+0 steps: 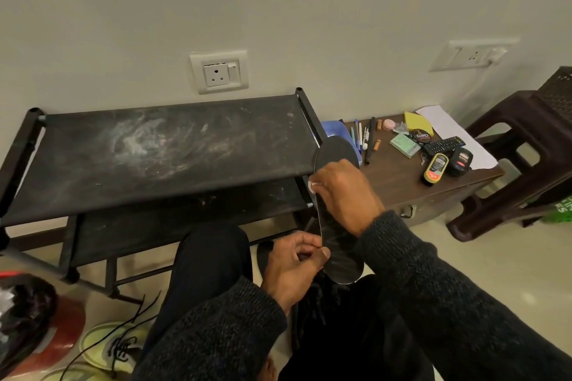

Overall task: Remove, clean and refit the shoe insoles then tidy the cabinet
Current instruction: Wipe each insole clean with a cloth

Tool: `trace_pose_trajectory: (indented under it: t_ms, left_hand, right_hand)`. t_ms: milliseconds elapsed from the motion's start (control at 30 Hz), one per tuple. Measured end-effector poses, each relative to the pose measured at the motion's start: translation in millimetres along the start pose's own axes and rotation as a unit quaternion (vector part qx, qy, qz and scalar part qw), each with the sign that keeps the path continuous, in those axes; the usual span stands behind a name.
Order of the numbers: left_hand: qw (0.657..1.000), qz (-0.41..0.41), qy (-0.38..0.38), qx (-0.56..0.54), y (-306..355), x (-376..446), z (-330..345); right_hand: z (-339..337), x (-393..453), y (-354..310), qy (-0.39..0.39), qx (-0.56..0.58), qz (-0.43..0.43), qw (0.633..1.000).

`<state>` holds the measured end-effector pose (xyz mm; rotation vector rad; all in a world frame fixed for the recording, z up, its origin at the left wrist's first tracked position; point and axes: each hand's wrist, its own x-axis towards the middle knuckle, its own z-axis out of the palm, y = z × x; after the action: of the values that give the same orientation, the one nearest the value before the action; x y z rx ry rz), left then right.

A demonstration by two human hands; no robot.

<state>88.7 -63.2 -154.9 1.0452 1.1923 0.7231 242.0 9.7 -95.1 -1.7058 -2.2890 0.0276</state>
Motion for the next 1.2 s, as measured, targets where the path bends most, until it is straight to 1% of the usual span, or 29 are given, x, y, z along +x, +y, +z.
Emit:
trace_pose_trajectory:
  t_ms: [33,100,167,233,300,333,400,467,533,633,700,733,800,933,1033,1100,1200]
  left_hand:
    - [1.0,0.001,0.001,-0.001,0,0,0]
    - [1.0,0.007,0.002,-0.001,1,-1,0]
    - [1.0,0.013,0.006,0.002,2,-1,-1]
    - [1.0,0.015,0.014,0.009,2,-1,-1]
    - [1.0,0.013,0.017,0.018,1,1,-1]
    - [1.0,0.009,0.016,0.019,0,2,-1]
    - [1.0,0.0,0.014,0.015,-1,2,-1]
    - [1.0,-0.007,0.011,0.013,-1,3,-1]
    - [1.0,-0.008,0.006,0.011,0,2,-1]
    - [1.0,0.003,0.003,0.005,4,1,0]
    - [1.0,0.022,-0.01,0.004,5,1,2]
    - [0.999,0.033,-0.02,0.005,5,1,4]
    - [0.998,0.051,-0.041,0.003,4,1,10]
    - [0.996,0.056,-0.074,0.006,3,8,39]
    - [0.996,0.016,-0.082,0.005,2,26,71]
    - [0.997,-0.026,-0.073,0.001,1,44,94]
    - [0.995,-0.083,-0.05,-0.037,2,72,122]
  right_hand:
    - [1,1,0,-0.005,-0.007,-0.019,1.0]
    - [0,12,8,0.003,-0.012,-0.014,1.0]
    - [-3,32,20,0.014,-0.009,0.031,0.999]
    - [-8,48,30,0.011,0.012,0.107,0.994]
    - [-13,48,30,0.011,0.037,0.136,0.99]
    - [-14,44,26,0.004,0.048,0.126,0.991]
    - [-12,26,14,-0.019,0.055,0.071,0.996]
    - [-10,12,6,-0.047,0.022,0.001,0.999]
    - [-9,14,10,-0.051,0.007,-0.02,0.998]
    - [-17,29,19,-0.014,0.032,0.06,0.998]
    - [-24,34,26,0.019,0.064,0.123,0.99]
    - [-30,32,31,0.042,0.098,0.154,0.982]
    - [-42,21,42,0.086,0.181,0.218,0.955]
    - [-63,-19,76,0.157,0.335,0.317,0.873]
    - [-56,-48,103,0.179,0.421,0.384,0.802]
    - [-41,-63,117,0.186,0.437,0.427,0.77]
    - [-11,-77,134,0.184,0.47,0.474,0.722]
